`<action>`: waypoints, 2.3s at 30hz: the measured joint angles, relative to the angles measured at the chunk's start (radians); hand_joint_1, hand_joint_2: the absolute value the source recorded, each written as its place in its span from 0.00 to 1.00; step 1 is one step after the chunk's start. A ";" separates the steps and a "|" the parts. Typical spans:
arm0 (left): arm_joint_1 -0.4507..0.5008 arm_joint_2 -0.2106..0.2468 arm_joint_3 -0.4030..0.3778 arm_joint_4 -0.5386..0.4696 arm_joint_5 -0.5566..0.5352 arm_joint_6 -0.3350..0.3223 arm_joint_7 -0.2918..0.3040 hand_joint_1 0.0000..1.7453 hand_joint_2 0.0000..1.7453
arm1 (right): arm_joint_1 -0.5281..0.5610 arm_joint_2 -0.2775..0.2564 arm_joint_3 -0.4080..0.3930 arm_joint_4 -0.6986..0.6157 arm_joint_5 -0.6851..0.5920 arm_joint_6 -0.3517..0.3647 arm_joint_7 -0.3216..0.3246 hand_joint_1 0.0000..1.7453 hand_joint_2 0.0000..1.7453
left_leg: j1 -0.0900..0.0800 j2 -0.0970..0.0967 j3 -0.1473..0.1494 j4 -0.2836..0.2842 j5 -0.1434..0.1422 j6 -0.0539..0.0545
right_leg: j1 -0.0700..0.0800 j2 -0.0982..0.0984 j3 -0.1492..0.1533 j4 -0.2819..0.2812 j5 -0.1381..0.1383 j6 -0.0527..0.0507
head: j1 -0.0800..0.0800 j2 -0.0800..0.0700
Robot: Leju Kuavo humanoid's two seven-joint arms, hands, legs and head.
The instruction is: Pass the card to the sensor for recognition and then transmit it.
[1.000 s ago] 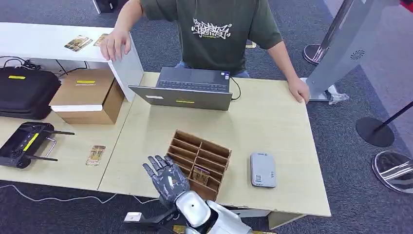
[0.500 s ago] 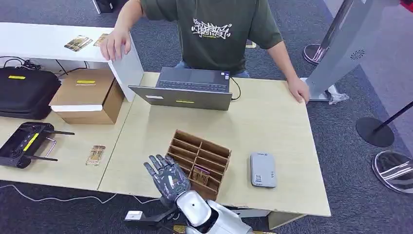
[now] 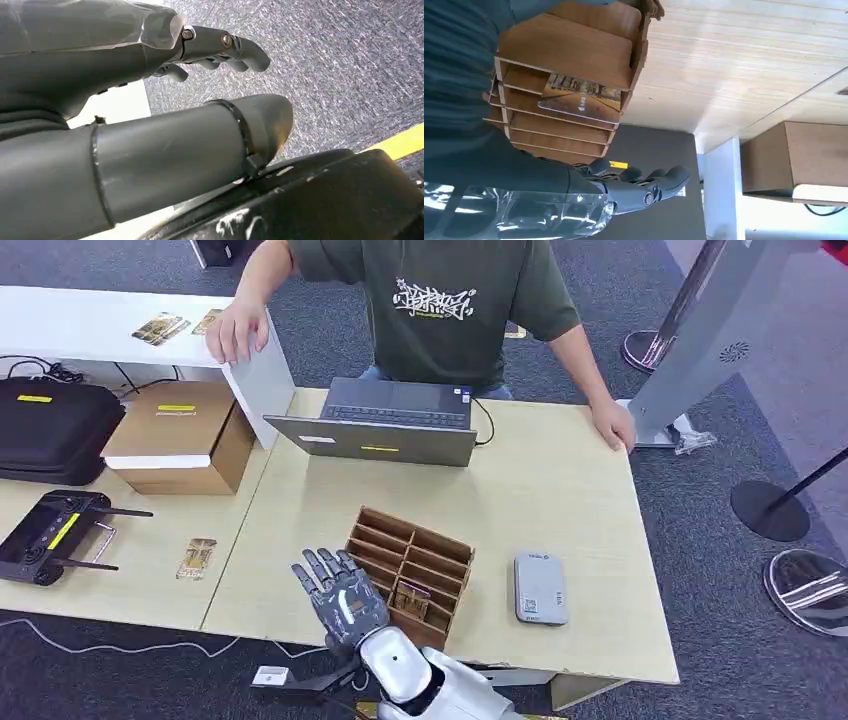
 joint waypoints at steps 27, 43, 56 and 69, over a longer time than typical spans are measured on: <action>0.002 -0.002 0.011 0.002 -0.010 0.010 -0.001 0.00 0.00 | -0.007 0.015 -0.020 0.069 0.000 -0.030 0.022 0.00 1.00 | 0.000 0.000 0.000 0.000 0.000 0.000 | 0.000 0.000 0.000 0.000 0.000 0.000 | 0.000 0.000; 0.008 -0.002 0.009 0.002 -0.027 0.013 0.019 0.00 0.00 | 0.014 -0.006 -0.098 0.065 0.072 -0.033 0.082 0.02 1.00 | 0.000 0.000 0.000 0.000 0.000 0.000 | 0.000 0.000 0.000 0.000 0.000 0.000 | 0.000 0.000; 0.010 -0.003 0.002 0.002 -0.050 0.015 0.029 0.00 0.00 | 0.045 -0.025 -0.130 -0.002 0.117 -0.004 0.084 0.00 1.00 | 0.000 0.000 0.000 0.000 0.000 0.000 | 0.000 0.000 0.000 0.000 0.000 0.000 | 0.000 0.000; 0.010 -0.003 -0.012 0.002 -0.058 0.016 0.028 0.00 0.00 | 0.066 -0.035 -0.142 -0.067 0.106 0.034 0.059 0.04 1.00 | 0.000 0.000 0.001 0.000 0.000 0.000 | 0.000 0.000 0.000 0.000 0.000 0.000 | 0.000 0.000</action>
